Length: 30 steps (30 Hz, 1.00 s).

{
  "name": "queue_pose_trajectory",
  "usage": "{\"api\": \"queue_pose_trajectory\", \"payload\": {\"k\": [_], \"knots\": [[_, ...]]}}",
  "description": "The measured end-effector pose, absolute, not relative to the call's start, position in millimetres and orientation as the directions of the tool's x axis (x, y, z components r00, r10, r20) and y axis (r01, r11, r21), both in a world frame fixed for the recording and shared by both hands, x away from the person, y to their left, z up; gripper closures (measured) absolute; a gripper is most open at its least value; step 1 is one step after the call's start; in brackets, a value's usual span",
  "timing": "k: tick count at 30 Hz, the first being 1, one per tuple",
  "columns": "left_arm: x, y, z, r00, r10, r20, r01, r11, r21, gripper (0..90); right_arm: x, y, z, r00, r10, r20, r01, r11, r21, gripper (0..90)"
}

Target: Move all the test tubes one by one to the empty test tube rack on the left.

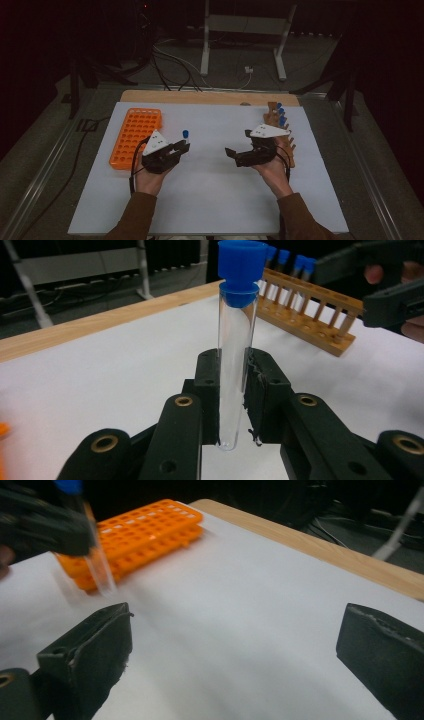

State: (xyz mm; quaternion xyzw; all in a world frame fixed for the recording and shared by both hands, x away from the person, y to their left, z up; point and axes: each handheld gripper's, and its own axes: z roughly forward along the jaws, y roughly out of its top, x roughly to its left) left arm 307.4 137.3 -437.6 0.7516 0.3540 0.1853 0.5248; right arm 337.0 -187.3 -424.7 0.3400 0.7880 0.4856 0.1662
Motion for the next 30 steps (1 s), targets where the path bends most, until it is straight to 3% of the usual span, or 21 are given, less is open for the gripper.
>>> {"api": "queue_pose_trajectory", "payload": {"k": [12,30], "knots": [[300,169,-434,0.63,0.771,-0.091,0.344,-0.171,0.923,77.7,319,-224,-434,-0.639,0.769,0.012,0.355,0.28,0.892,1.6],[283,215,-438,0.54,0.839,-0.064,0.364,-0.164,0.917,77.7,302,-253,-447,-0.575,0.818,0.022,0.354,0.225,0.908,1.6]]}}
